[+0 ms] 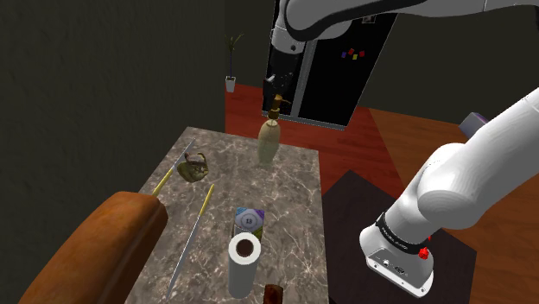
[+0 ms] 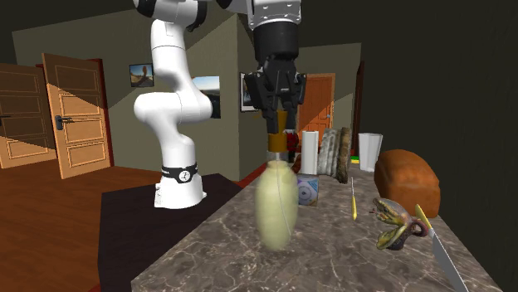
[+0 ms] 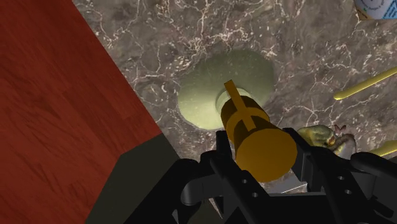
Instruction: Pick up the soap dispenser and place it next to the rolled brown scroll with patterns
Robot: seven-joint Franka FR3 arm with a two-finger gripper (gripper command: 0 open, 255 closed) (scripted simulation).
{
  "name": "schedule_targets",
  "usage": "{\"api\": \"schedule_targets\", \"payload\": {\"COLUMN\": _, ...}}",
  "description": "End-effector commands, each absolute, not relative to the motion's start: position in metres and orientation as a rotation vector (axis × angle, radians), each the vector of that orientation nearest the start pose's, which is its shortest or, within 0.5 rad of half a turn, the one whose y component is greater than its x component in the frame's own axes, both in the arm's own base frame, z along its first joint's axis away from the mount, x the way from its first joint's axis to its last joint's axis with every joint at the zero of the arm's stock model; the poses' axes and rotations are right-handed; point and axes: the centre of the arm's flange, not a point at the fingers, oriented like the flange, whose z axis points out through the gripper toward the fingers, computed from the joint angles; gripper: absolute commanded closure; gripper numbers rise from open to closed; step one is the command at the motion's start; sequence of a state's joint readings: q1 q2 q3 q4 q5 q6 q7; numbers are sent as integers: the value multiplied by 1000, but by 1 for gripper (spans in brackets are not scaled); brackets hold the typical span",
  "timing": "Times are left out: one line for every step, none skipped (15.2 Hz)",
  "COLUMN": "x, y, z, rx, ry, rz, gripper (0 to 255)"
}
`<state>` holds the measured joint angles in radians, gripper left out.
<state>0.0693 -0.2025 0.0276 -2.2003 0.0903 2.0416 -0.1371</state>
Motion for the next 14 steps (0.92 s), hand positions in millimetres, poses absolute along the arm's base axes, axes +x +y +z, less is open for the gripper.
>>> {"api": "schedule_targets", "payload": {"x": 491, "y": 52, "z": 483, "rx": -3051, "ry": -297, "rz": -70, "gripper": 255}}
{"api": "schedule_targets", "payload": {"x": 491, "y": 52, "z": 488, "rx": -3051, "ry": -297, "rz": -70, "gripper": 255}}
{"api": "schedule_targets", "payload": {"x": 491, "y": 52, "z": 493, "rx": -3051, "ry": -297, "rz": -70, "gripper": 255}}
{"api": "schedule_targets", "payload": {"x": 491, "y": 52, "z": 499, "rx": -3051, "ry": -297, "rz": -70, "gripper": 255}}
{"api": "schedule_targets", "payload": {"x": 491, "y": 52, "z": 504, "rx": -3051, "ry": -297, "rz": -70, "gripper": 255}}
{"api": "schedule_targets", "payload": {"x": 491, "y": 52, "z": 509, "rx": -3051, "ry": -297, "rz": -70, "gripper": 255}}
{"api": "schedule_targets", "payload": {"x": 491, "y": 52, "z": 515, "rx": -3051, "ry": -297, "rz": -70, "gripper": 255}}
{"api": "schedule_targets", "payload": {"x": 491, "y": 52, "z": 520, "rx": -3051, "ry": -297, "rz": -70, "gripper": 255}}
{"api": "schedule_targets", "payload": {"x": 491, "y": 52, "z": 525, "rx": -3051, "ry": -297, "rz": -70, "gripper": 255}}
{"api": "schedule_targets", "payload": {"x": 491, "y": 52, "z": 530, "rx": -3051, "ry": -297, "rz": -70, "gripper": 255}}
{"api": "schedule_targets", "payload": {"x": 491, "y": 52, "z": 536, "rx": -3051, "ry": -297, "rz": -70, "gripper": 255}}
{"api": "schedule_targets", "payload": {"x": 491, "y": 52, "z": 541, "rx": -3051, "ry": -297, "rz": -70, "gripper": 255}}
{"api": "schedule_targets", "payload": {"x": 491, "y": 52, "z": 546, "rx": -3051, "ry": -297, "rz": -70, "gripper": 255}}
{"api": "schedule_targets", "payload": {"x": 491, "y": 52, "z": 552, "rx": -3051, "ry": -297, "rz": -70, "gripper": 255}}
